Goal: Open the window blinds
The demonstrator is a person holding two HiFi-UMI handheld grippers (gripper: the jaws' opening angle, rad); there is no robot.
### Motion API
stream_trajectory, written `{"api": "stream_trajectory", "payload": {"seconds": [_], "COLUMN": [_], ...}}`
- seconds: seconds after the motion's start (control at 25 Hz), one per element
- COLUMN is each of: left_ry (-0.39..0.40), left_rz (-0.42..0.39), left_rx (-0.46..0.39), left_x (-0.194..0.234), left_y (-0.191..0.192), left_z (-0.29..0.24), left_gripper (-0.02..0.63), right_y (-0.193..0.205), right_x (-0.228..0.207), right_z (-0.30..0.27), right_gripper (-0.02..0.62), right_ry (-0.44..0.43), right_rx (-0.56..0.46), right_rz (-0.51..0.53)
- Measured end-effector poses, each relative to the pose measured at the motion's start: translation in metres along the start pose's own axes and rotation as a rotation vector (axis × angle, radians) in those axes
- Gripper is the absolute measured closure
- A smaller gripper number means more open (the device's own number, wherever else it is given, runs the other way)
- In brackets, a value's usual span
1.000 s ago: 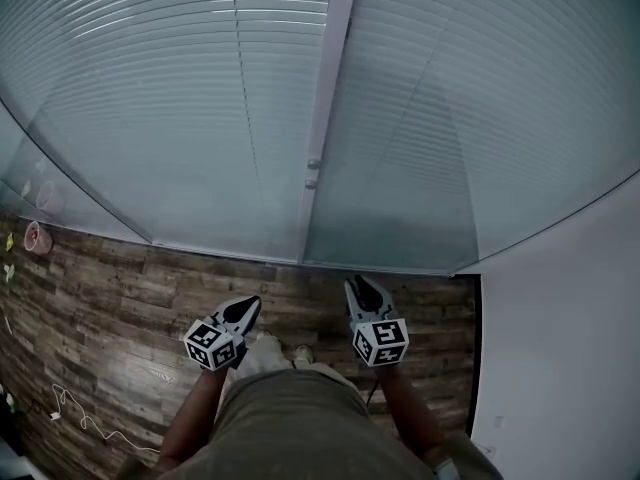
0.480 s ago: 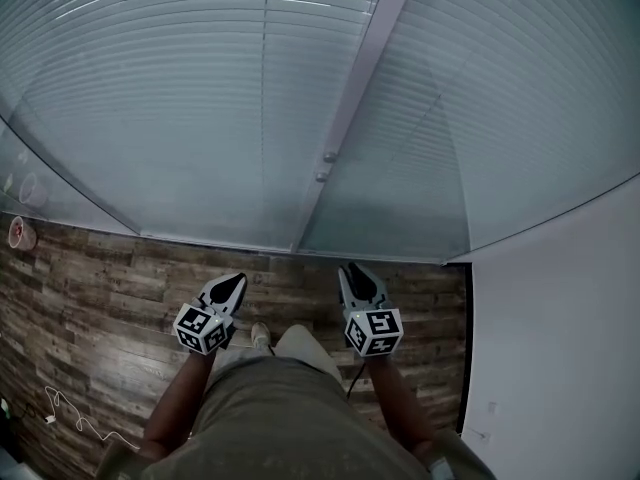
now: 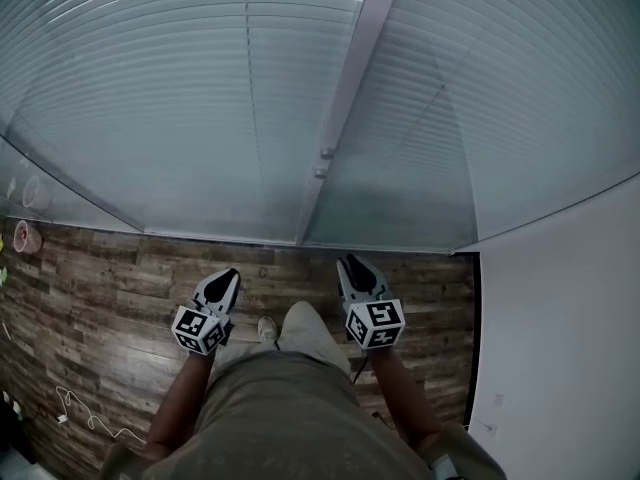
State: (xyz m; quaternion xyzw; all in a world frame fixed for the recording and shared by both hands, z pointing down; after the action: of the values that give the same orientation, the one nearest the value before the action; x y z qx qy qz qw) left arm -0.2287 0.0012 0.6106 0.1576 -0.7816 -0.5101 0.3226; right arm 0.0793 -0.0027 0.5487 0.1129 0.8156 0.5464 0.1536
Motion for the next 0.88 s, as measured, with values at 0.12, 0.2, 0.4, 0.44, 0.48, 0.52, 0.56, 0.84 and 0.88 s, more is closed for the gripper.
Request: {"api": "stream_trajectory", "payload": {"seconds": [0.12, 0.2, 0.4, 0.44, 0.48, 0.52, 0.56, 0.84, 0.88], "left_ry": [-0.001, -0.027, -0.078, -0.078, -0.08, -0.084, -0.09, -0.143, -0.155], "left_rz": [-0.033, -0.055, -0.077, -0.078, -0.076, -0.072, -0.07, -0.06, -0.054], "left_rx": [0.021, 0.025, 0.011, 0.016, 0.019, 0.02, 0.019, 0.015, 0.01], "left_x": [-0.011, -0.01, -0.026, -0.033, -0.038, -0.041, -0.044, -0.044, -0.041], "left_y": [-0.003, -0.005, -0.015, -0.013, -0.012, -0.012, -0.013, -0.014, -0.014], "left_z": [-0.014, -0.028, -0.057, -0.061, -0.066, -0.071, -0.075, -0.08, -0.08], "left_gripper": [0.592, 0.592, 0.592, 0.592, 0.592, 0.592, 0.592, 0.592, 0.592], "right_y": [-0.004, -0.013, -0.035, -0.032, -0.03, -0.029, -0.031, -0.037, -0.04], "right_x": [-0.018, -0.032, -0.051, -0.056, -0.061, -0.067, -0.071, -0.079, -0.078], "right_z": [-0.001, -0.013, -0.036, -0.035, -0.036, -0.038, -0.041, -0.057, -0.06], "right_gripper": [0.503, 0.503, 0.503, 0.503, 0.503, 0.503, 0.503, 0.503, 0.503], "right_ry": [-0.018, -0.04, -0.162, -0.187, -0.209, -0.227, -0.24, -0.289, -0.299], "right_rx": [0.026, 0.04, 0.084, 0.106, 0.125, 0.139, 0.147, 0.158, 0.155], "right_rz": [-0.001, 0.009, 0.059, 0.078, 0.097, 0.114, 0.127, 0.147, 0.155]}}
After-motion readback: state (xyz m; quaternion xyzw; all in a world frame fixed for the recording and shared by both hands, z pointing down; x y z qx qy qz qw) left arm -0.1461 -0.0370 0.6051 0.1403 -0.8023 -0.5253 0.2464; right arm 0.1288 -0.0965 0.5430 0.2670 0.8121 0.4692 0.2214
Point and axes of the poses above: the fingertips, and each gripper's own axes: z backward along the fingers, x to its left, y out of its underside, the point moved 7 cm from there along z, backward along the fingers, and after that the axes turned 3 degrees about z, right-handed, at the moved point
